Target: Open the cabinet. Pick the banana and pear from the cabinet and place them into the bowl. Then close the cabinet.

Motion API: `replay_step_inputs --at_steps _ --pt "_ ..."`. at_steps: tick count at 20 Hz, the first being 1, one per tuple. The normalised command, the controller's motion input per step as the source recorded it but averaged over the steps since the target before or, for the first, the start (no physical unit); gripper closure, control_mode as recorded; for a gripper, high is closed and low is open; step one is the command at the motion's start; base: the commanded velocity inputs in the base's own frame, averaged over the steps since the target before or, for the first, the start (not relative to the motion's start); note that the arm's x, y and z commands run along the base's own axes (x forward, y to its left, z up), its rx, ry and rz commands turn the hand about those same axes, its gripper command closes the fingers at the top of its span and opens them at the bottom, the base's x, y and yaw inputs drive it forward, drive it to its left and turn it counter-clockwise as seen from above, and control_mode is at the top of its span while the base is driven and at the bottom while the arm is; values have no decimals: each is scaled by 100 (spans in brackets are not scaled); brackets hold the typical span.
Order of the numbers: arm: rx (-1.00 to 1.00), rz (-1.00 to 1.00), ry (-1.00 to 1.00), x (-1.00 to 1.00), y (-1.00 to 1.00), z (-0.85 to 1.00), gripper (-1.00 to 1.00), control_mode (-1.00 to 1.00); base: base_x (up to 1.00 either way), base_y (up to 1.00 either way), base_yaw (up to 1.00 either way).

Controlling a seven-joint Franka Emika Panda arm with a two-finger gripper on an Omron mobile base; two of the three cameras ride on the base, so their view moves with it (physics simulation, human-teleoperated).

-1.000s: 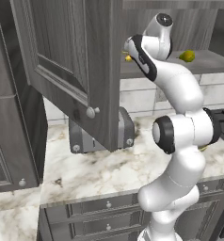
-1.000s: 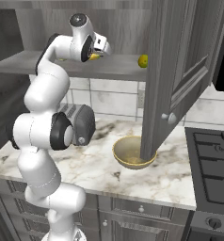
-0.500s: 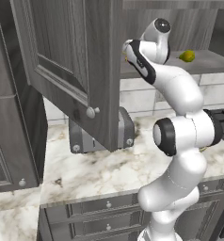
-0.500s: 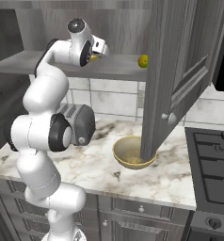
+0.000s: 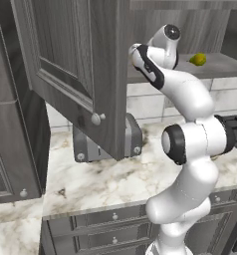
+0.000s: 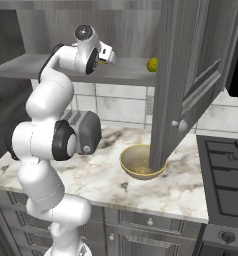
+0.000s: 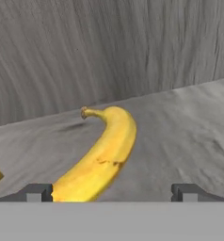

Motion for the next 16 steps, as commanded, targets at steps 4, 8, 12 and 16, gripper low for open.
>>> replay_step_inputs --at_steps 4,8,12,16 --pt "5 0 0 40 8 -10 -100 -100 0 0 0" --pt "2 0 0 52 15 -16 -100 -100 0 0 0" --pt "4 0 3 31 25 -30 100 -100 0 0 0" --pt "0 0 2 6 8 -9 100 -100 0 0 0"
